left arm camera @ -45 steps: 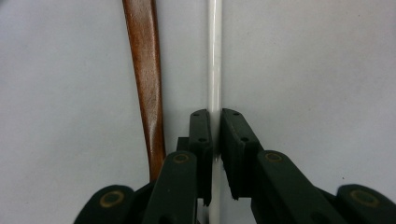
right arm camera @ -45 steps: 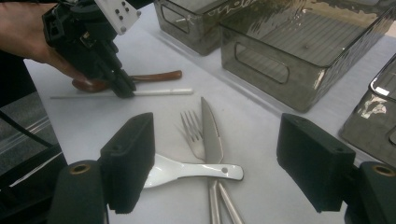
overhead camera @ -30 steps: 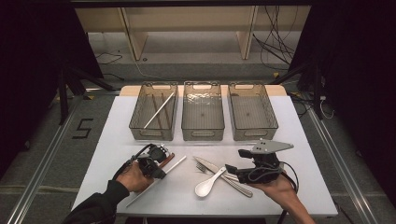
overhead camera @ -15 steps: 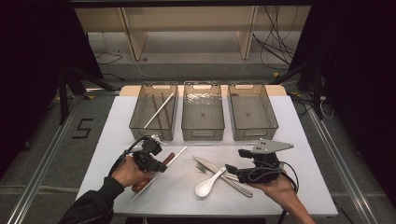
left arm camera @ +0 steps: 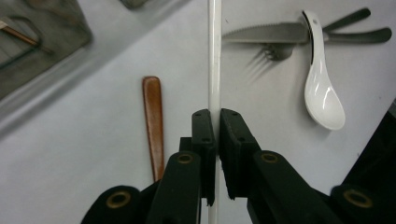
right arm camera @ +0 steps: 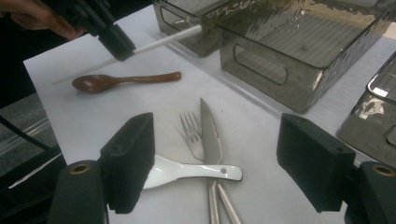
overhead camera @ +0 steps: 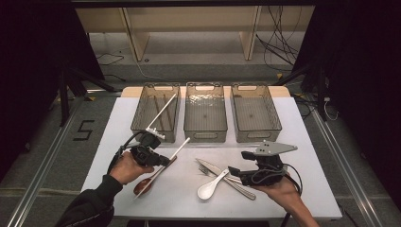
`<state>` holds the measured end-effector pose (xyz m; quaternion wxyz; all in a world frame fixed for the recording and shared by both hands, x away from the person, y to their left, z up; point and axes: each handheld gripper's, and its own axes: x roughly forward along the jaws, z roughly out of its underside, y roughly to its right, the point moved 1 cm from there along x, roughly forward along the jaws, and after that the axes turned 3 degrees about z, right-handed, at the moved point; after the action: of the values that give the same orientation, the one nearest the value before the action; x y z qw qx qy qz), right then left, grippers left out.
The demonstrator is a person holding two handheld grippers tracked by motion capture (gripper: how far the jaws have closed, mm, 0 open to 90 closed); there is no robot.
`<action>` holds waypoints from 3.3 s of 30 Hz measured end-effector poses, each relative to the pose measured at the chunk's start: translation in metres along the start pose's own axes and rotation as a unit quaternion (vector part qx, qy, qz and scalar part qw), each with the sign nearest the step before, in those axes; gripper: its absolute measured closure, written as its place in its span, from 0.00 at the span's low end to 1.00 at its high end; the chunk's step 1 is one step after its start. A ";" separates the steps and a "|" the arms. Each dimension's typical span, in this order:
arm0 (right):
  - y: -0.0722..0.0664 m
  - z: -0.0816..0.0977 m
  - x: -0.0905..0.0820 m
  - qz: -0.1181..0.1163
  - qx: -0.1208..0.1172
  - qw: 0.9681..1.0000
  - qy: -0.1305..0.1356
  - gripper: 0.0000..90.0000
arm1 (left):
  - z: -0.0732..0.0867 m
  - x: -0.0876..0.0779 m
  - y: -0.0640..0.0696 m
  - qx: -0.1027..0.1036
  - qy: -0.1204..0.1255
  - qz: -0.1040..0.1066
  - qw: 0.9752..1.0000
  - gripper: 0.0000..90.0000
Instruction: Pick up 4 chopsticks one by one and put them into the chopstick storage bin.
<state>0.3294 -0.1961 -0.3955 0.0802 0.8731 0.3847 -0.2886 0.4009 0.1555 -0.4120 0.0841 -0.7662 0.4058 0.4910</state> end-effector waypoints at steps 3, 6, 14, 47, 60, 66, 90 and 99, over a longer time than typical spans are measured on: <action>0.000 0.000 0.000 0.000 -0.001 1.000 -0.001 0.32 | -0.005 -0.010 -0.006 -0.007 0.024 -0.006 1.000 0.93; 0.000 0.000 0.001 0.000 0.000 1.000 -0.002 0.32 | -0.011 -0.024 -0.014 -0.012 0.048 -0.015 0.999 0.93; 0.001 0.000 0.000 0.001 0.003 1.000 0.001 0.32 | -0.025 -0.052 -0.037 -0.036 0.108 -0.036 0.993 0.93; 0.002 0.001 0.000 -0.001 0.003 1.000 0.001 0.32 | -0.103 -0.065 -0.108 -0.061 0.185 -0.110 0.975 0.93; 0.002 0.001 0.000 -0.003 0.001 1.000 0.000 0.32 | -0.117 -0.057 -0.119 -0.030 0.181 -0.133 0.974 0.93; 0.002 0.001 0.001 -0.005 0.001 1.000 0.000 0.32 | -0.114 -0.054 -0.132 -0.047 0.189 -0.135 0.972 0.93; 0.002 0.001 0.001 -0.006 0.001 1.000 -0.002 0.32 | -0.109 -0.031 -0.140 -0.031 0.179 -0.157 0.971 0.93; 0.001 0.001 0.001 -0.006 0.000 1.000 -0.003 0.32 | -0.105 -0.024 -0.140 -0.034 0.176 -0.159 0.971 0.93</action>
<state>0.3307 -0.1966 -0.3969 0.0793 0.8699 0.3900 -0.2915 0.5668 0.2053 -0.3775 0.0625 -0.8977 0.2698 0.3427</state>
